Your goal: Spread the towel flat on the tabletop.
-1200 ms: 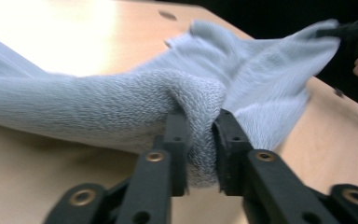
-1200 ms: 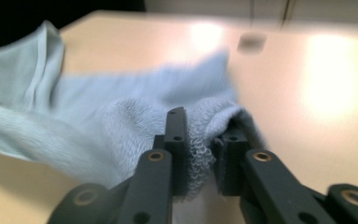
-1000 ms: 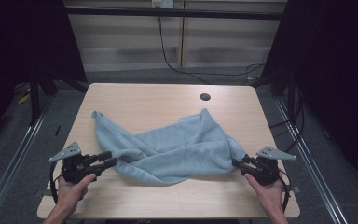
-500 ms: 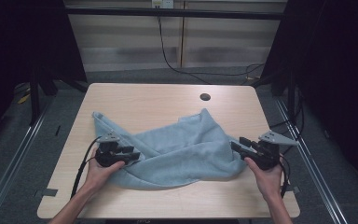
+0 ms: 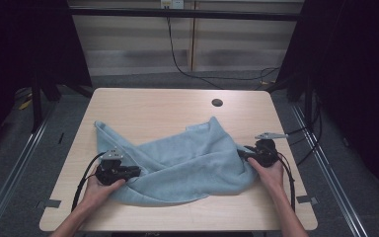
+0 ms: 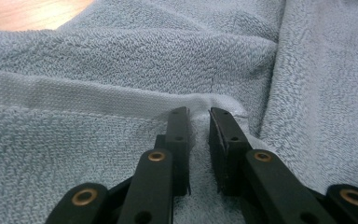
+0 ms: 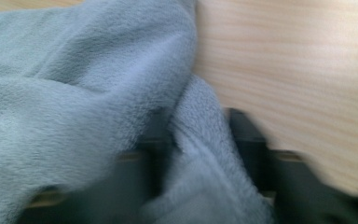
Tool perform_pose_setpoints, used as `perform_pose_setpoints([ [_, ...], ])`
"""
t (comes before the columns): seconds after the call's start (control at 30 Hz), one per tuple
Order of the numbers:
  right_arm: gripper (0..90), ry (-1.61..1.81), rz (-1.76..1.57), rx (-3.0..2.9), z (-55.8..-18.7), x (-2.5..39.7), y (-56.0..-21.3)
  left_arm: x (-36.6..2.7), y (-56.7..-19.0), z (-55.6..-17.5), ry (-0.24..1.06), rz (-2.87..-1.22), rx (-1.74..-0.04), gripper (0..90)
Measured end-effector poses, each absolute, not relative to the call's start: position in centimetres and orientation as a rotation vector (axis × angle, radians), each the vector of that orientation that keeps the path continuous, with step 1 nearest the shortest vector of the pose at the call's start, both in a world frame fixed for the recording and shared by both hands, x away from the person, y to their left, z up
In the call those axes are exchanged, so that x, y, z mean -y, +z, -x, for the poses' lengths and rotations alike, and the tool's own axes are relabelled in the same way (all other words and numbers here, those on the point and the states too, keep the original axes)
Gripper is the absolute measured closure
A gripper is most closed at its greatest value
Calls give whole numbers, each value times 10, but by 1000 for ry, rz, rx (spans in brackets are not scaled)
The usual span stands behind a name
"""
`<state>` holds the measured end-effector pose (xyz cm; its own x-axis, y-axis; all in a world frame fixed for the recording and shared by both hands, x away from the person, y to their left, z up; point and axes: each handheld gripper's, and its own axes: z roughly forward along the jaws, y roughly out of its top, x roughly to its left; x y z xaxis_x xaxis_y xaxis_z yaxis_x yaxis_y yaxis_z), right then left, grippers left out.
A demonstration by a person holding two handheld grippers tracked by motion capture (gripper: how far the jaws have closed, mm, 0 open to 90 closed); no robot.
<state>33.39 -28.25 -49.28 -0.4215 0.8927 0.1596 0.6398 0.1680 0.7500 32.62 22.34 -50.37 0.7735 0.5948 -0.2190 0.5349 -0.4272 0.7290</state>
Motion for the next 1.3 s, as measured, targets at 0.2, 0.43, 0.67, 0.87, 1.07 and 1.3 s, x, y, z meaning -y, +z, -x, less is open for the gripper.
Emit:
perform_pose_setpoints([
  [0.2,841,1142,-1395,-1892,-316,295,-453,-229,-504,-319,97,-2093,-879,785],
  [0.43,696,1216,-1331,-1849,-268,304,-430,-233,-502,-304,57,-2097,-890,735],
  [0.67,561,1211,-1330,-1960,-242,297,-446,-239,-482,-285,30,-2006,-802,661],
  [0.87,530,1234,-1314,-2070,-257,274,-456,-229,-472,-314,59,-1982,-811,637],
  [1.07,472,1155,-1310,-2135,-286,251,-461,-212,-478,-347,78,-2005,-837,564],
  [1.3,454,1142,-1436,-2070,-340,264,-468,-205,-496,-339,74,-2178,-800,715],
])
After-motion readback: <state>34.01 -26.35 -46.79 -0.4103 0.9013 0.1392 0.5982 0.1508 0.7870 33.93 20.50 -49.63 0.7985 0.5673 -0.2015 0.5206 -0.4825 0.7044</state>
